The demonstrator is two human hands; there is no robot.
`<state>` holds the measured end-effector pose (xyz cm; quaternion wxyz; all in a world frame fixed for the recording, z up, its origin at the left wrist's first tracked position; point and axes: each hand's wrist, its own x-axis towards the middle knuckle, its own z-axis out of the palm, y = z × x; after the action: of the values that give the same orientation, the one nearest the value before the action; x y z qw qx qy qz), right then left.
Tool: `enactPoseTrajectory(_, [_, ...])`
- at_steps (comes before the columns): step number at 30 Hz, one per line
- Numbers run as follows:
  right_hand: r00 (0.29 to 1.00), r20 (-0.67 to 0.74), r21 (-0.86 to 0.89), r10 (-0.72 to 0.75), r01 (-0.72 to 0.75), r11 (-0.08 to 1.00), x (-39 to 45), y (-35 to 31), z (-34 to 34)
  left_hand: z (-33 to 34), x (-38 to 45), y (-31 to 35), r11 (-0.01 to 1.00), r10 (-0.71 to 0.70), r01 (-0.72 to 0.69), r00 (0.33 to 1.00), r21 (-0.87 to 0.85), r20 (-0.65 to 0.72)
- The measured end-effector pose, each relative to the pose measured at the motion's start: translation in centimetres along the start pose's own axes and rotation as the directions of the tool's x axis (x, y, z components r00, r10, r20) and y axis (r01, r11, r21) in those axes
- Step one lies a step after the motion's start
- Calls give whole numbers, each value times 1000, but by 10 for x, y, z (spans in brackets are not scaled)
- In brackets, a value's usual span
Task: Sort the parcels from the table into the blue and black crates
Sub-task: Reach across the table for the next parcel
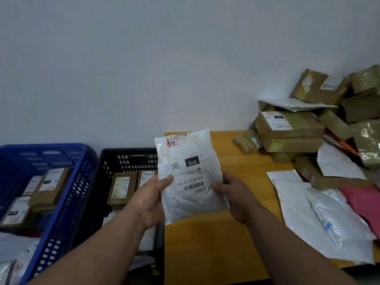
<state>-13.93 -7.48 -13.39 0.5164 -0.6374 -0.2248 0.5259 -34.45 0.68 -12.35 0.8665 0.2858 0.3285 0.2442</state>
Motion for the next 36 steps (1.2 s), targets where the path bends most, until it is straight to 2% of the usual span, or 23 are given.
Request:
enactPoseTrajectory(7, [998, 56, -147, -12, 20, 989, 14, -11, -2, -4, -3, 10, 996, 92, -85, 972, 39, -216])
enactPoseTrajectory(12, [988, 122, -294, 92, -52, 954, 22, -9, -2, -10, -1, 19, 990, 138, -120, 919, 73, -370])
enactPoseTrajectory(14, [988, 114, -262, 99, -66, 963, 26, -4, 1, -14, -2, 16, 989, 142, -142, 889, 31, -436])
enactPoseTrajectory(18, [984, 79, -67, 160, -155, 986, 30, 8, 13, -34, -11, 7, 963, 105, -224, 824, -150, -557])
enactPoseTrajectory(20, [968, 137, -2, 210, -212, 977, 28, 15, 27, -50, -20, 3, 929, 69, -276, 785, -247, -616])
enactPoseTrajectory(22, [933, 245, 10, 265, -276, 961, 22, 22, 48, -66, -33, -1, 904, 39, -303, 761, -302, -647])
enactPoseTrajectory(25, [881, 350, 18, 319, -347, 938, 14, 33, 91, -92, -57, -1, 899, 23, -297, 766, -322, -642])
enactPoseTrajectory(31, [898, 324, -178, 298, -251, 951, 11, 30, 185, -177, -122, 31, 948, 76, -266, 724, -177, -685])
enactPoseTrajectory(36, [835, 403, -271, 375, -282, 920, 4, 54, 298, -268, -198, 63, 980, 97, -192, 682, -50, -725])
